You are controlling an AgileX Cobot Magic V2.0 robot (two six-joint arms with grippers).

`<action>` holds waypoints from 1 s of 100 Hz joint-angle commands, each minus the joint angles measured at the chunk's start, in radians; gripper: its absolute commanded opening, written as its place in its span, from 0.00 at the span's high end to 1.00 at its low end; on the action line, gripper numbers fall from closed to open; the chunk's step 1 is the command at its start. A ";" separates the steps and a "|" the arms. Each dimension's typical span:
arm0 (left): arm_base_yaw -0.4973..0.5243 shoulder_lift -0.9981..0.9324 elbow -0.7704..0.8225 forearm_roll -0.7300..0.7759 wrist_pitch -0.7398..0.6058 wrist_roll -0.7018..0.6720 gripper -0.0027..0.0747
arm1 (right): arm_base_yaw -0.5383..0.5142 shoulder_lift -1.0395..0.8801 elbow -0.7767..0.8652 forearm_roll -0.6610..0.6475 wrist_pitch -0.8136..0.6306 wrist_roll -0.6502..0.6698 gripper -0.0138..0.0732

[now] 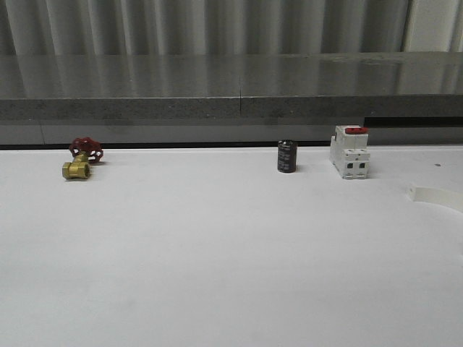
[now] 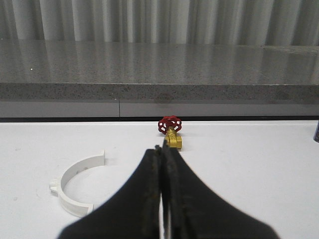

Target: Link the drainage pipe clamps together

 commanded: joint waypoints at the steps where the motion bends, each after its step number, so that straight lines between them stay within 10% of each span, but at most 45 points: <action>1: 0.002 -0.031 0.037 0.000 -0.082 -0.005 0.99 | -0.006 -0.020 -0.015 -0.006 -0.070 -0.001 0.92; 59: 0.002 0.028 -0.133 -0.077 -0.001 -0.005 0.99 | -0.006 -0.020 -0.015 -0.006 -0.070 -0.001 0.92; 100: 0.002 0.419 -0.607 0.037 0.548 -0.005 0.99 | -0.006 -0.020 -0.015 -0.006 -0.070 -0.001 0.92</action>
